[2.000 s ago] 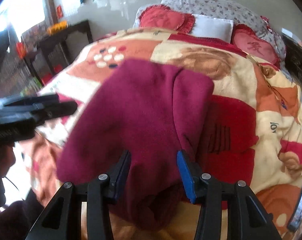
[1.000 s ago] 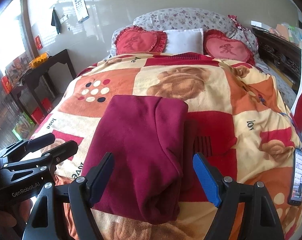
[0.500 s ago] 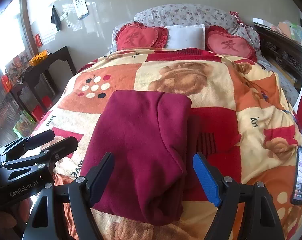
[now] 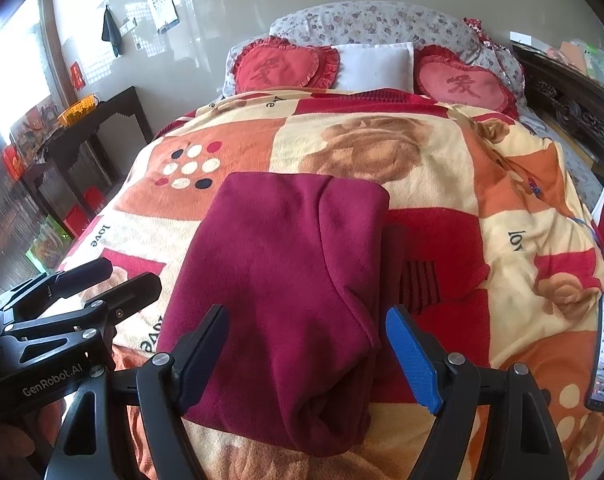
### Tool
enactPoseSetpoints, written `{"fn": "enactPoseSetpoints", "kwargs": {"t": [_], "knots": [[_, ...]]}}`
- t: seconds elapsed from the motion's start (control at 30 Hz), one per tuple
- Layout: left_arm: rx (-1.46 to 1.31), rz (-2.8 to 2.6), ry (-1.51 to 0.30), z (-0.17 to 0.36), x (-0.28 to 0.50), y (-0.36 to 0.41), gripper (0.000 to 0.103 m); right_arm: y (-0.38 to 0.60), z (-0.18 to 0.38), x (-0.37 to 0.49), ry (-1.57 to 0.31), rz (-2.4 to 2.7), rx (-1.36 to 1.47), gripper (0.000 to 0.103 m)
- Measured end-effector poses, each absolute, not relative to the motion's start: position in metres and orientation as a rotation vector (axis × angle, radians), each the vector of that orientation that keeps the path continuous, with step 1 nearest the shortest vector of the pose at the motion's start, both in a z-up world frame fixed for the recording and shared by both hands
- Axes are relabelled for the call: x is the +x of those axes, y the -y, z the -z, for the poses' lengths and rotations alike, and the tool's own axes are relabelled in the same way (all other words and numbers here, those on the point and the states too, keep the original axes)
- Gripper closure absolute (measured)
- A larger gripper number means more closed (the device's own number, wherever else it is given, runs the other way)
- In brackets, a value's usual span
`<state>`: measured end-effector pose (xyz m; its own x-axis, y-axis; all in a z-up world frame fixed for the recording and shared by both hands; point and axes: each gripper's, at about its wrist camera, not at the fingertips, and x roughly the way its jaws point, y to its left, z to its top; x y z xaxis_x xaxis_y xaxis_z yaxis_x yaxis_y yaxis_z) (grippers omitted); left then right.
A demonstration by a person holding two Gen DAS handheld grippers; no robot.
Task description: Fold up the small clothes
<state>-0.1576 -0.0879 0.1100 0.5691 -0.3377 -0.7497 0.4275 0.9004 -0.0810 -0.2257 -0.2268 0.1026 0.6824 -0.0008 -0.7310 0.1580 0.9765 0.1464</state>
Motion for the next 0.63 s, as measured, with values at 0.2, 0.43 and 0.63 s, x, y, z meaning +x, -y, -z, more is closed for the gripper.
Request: {"fn": "enactPoseSetpoints", "kwargs": {"t": [0.2,0.43,0.63], "knots": [[0.098,0.453,-0.862,-0.107,-0.153,0.088,0.032,0.229,-0.098,-0.222,-0.829,0.087,0.207,0.024],[0.084,0.441,-0.859,-0.101,-0.146,0.085,0.032,0.235,-0.089,-0.217,-0.846,0.085,0.221,0.024],[0.083,0.389,-0.885,-0.092,-0.126,0.076,0.032,0.266,-0.092,-0.218,-0.812,0.133,0.202,0.025]]}}
